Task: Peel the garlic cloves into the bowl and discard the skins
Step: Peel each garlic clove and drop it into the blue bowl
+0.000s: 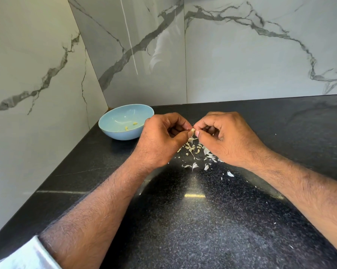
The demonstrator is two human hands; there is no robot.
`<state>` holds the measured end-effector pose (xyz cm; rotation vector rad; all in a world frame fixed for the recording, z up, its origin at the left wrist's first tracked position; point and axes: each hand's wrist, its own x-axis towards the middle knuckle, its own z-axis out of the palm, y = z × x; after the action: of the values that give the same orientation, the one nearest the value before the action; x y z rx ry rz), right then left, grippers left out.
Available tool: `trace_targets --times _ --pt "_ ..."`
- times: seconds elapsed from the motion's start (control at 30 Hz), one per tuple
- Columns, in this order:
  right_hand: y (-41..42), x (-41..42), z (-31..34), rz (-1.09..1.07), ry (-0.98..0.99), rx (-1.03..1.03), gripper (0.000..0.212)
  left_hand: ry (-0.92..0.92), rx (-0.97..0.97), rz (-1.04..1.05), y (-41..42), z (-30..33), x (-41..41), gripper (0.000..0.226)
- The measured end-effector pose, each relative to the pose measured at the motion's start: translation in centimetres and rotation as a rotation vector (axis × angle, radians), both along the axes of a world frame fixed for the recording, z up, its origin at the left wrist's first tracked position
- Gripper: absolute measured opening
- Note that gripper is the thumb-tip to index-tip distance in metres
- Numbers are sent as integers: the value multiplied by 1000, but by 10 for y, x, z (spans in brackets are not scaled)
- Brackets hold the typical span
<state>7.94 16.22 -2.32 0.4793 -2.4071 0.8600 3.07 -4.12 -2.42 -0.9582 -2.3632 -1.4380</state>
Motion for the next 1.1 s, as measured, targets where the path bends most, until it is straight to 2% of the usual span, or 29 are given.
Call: trace_targets --times 0.4,0.6,0.83,1.1 --pt "1 0 0 -16 -27 14 9 71 -16 -3 2 -1 3 7" --pt "1 -1 2 -20 -107 -158 9 69 58 -66 3 -4 0 18" --pt "0 -2 5 32 -306 -524 6 -49 207 -124 4 -4 0 14" --pt "-1 0 7 34 -321 -508 7 -101 255 -120 3 -3 0 16"
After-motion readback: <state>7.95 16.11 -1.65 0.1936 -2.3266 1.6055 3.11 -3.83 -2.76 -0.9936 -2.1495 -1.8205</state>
